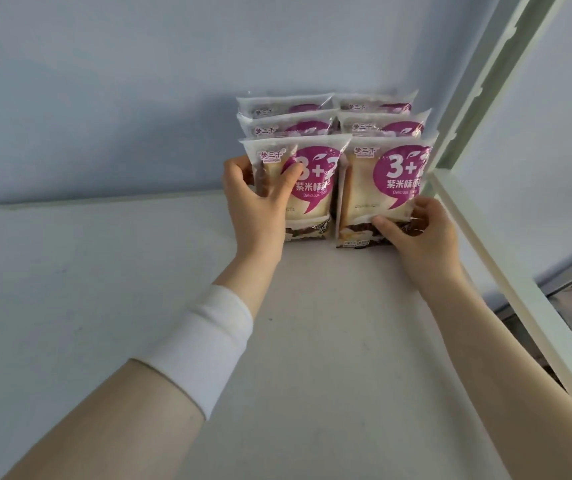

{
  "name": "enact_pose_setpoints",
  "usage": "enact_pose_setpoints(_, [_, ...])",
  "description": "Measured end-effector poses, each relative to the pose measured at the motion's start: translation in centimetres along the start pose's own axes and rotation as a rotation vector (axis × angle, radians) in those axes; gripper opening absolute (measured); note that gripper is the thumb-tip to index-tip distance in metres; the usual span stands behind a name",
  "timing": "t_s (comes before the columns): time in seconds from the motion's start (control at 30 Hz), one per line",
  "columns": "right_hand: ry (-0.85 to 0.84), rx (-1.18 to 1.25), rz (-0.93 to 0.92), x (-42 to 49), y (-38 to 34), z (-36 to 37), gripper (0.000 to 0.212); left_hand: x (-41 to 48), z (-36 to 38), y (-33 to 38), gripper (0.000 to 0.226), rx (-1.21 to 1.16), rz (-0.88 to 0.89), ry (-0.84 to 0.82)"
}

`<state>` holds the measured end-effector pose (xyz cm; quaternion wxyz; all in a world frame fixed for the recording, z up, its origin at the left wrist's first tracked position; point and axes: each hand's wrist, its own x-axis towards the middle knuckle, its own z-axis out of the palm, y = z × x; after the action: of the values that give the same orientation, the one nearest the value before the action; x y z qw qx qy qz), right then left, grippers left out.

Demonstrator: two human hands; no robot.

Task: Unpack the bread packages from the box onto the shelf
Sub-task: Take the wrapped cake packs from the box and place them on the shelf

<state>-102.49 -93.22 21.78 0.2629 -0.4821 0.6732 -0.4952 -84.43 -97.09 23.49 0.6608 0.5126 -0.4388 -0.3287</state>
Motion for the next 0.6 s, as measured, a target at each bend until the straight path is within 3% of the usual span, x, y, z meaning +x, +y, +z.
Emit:
enact_pose_setpoints(0.13, [0.037,-0.079,0.02,-1.6,-0.7,-0.2,0.07,-0.8,-0.9,1.6,0.038,-0.005,-0.051,-0.062])
enact_pose_setpoints(0.2, [0.054,-0.205,-0.002,-3.3,-1.3,-0.6,0.075,-1.5,-1.7,2.6,0.051,0.037,-0.05,-0.072])
enact_pose_setpoints(0.3, [0.082,-0.421,-0.03,-7.1,-2.1,-1.1,0.074,-3.5,-3.7,3.7,0.069,0.359,0.015,-0.068])
enact_pose_setpoints(0.37, [0.08,-0.596,-0.065,-10.8,-2.5,-1.6,0.071,-6.1,-5.8,4.6,0.068,0.608,0.167,-0.13])
enact_pose_setpoints(0.5, [0.067,-0.882,-0.063,-19.8,-3.2,-3.2,0.064,-13.1,-9.9,5.8,0.06,1.037,0.617,-0.575])
enact_pose_setpoints(0.6, [0.047,-0.968,-0.013,-26.8,-3.1,-5.0,0.06,-19.0,-12.0,7.2,0.057,1.197,0.685,-0.832])
